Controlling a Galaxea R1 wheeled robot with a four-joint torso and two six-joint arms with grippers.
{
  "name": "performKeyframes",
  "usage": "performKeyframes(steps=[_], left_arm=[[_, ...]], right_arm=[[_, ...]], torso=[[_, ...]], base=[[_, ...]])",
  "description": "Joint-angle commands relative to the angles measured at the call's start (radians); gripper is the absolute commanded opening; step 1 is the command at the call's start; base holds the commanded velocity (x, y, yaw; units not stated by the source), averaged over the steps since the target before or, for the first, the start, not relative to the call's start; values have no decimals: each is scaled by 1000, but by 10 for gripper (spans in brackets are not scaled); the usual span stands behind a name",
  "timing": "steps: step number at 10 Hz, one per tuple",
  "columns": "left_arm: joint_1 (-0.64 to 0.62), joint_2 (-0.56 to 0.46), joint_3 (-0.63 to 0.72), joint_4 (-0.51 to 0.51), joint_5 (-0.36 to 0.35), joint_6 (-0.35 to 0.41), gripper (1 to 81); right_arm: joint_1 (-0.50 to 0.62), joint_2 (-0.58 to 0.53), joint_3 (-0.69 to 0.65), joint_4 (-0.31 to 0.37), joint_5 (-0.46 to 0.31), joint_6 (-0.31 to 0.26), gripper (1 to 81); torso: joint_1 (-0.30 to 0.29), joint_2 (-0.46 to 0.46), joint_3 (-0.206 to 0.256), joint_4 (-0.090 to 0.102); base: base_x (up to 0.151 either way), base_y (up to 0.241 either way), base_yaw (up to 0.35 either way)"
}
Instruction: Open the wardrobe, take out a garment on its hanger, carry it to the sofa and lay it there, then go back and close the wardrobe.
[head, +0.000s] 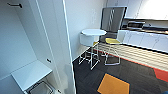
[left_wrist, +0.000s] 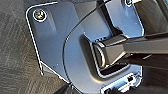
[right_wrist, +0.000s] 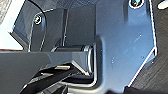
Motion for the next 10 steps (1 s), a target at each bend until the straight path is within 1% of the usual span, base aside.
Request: performKeyframes(steps=[1, 3, 5, 10], left_arm=[[-27, -7, -8, 0, 37, 4, 811], [-27, -4, -8, 0, 45, 4, 811], [-27, 3, -8, 0, 73, 7, 811], [-27, 7, -8, 0, 74, 7, 811]], right_arm=[[22, 5, 8, 4, -49, -4, 811], [22, 9, 10, 4, -50, -6, 811], [17, 18, 8, 4, -50, -4, 811], [15, 16, 8, 5, -50, -4, 811]], torso=[[0, 0, 0, 0], [0, 0, 0, 0], [0, 0, 0, 0], [0, 0, 0, 0]], base=[[0, 0, 306], [0, 0, 305], [0, 0, 306], [0, 0, 307]])
